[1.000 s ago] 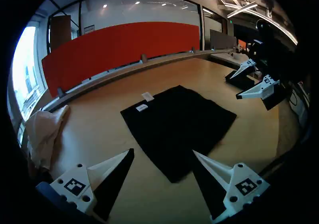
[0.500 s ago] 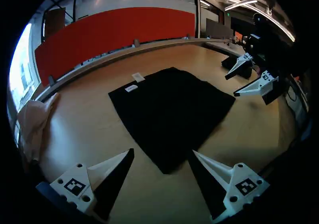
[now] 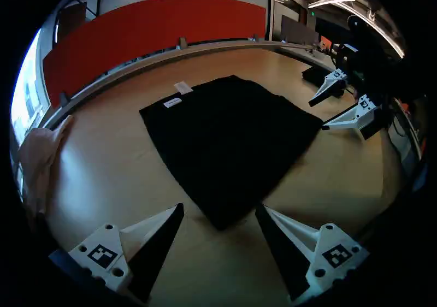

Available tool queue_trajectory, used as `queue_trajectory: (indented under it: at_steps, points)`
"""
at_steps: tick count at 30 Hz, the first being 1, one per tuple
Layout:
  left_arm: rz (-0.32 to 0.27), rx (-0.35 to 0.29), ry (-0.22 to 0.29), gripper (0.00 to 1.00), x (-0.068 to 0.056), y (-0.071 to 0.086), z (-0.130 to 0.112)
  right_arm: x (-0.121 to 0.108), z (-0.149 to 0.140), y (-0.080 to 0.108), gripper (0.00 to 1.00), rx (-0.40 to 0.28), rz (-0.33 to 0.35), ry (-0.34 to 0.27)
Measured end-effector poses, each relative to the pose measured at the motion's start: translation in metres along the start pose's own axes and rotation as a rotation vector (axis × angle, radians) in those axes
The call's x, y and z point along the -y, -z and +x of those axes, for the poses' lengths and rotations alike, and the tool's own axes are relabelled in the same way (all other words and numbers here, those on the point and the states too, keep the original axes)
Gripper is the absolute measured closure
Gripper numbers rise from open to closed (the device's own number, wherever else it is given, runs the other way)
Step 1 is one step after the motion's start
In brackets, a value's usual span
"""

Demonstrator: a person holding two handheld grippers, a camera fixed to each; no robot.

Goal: Fold towel

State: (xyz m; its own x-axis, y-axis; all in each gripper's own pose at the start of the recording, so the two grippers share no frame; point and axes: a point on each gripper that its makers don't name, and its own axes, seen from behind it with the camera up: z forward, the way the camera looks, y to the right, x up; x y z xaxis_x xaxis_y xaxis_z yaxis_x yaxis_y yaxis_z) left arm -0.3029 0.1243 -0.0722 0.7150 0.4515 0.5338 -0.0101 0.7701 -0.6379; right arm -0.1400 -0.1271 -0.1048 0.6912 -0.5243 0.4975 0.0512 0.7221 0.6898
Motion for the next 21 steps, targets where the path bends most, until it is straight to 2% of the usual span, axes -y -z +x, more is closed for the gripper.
queue_trajectory:
  at_steps: [5, 21]
  points:
    - [0.000, 0.039, -0.002, 0.03, 0.000, -0.003, -0.008, 0.000, -0.004, -0.002, 0.10, 0.014, 0.007, 0.003]
    - [-0.006, 0.079, -0.003, 0.03, -0.002, -0.002, -0.011, 0.003, -0.013, -0.005, 0.31, 0.042, 0.036, -0.011]
